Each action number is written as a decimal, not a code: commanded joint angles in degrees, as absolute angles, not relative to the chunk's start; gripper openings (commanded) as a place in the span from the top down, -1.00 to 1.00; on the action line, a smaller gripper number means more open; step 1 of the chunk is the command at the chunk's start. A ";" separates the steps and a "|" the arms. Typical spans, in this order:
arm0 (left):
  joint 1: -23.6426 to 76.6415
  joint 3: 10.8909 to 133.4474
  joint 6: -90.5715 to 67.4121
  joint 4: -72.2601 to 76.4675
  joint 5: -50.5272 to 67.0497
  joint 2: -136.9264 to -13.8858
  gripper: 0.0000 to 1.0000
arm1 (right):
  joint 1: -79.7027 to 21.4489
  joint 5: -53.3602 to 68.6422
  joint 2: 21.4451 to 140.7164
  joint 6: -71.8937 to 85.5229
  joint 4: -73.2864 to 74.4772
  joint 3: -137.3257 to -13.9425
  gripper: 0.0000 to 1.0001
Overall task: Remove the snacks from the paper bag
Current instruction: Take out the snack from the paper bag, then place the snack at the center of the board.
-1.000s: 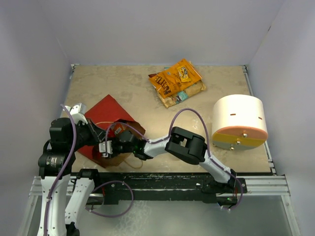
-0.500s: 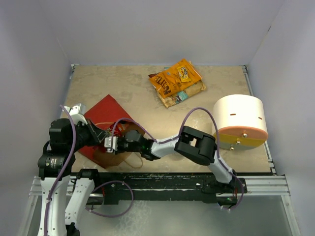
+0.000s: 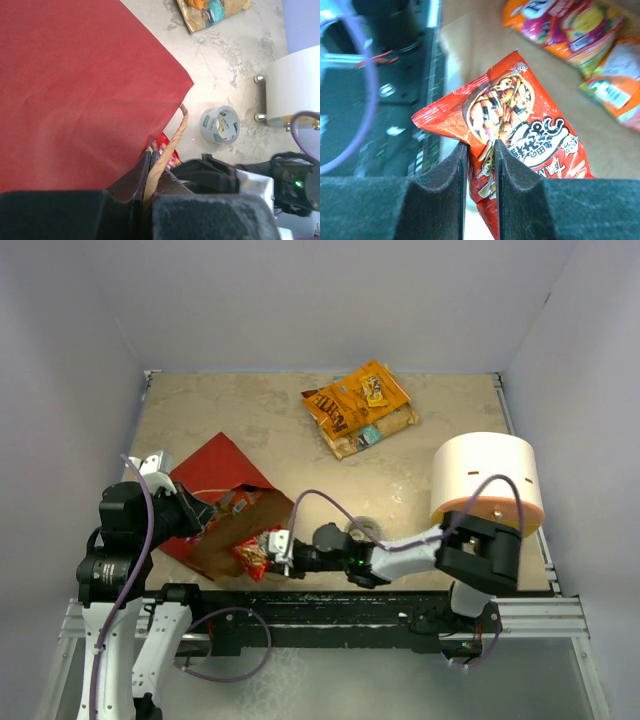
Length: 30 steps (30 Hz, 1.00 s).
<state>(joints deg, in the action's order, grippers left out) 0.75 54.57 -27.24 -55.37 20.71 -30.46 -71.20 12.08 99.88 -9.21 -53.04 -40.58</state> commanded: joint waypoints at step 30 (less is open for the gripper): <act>-0.47 57.33 -24.69 -52.82 18.24 -31.70 1.00 | -33.72 -35.00 100.74 -4.54 -10.90 -83.53 1.00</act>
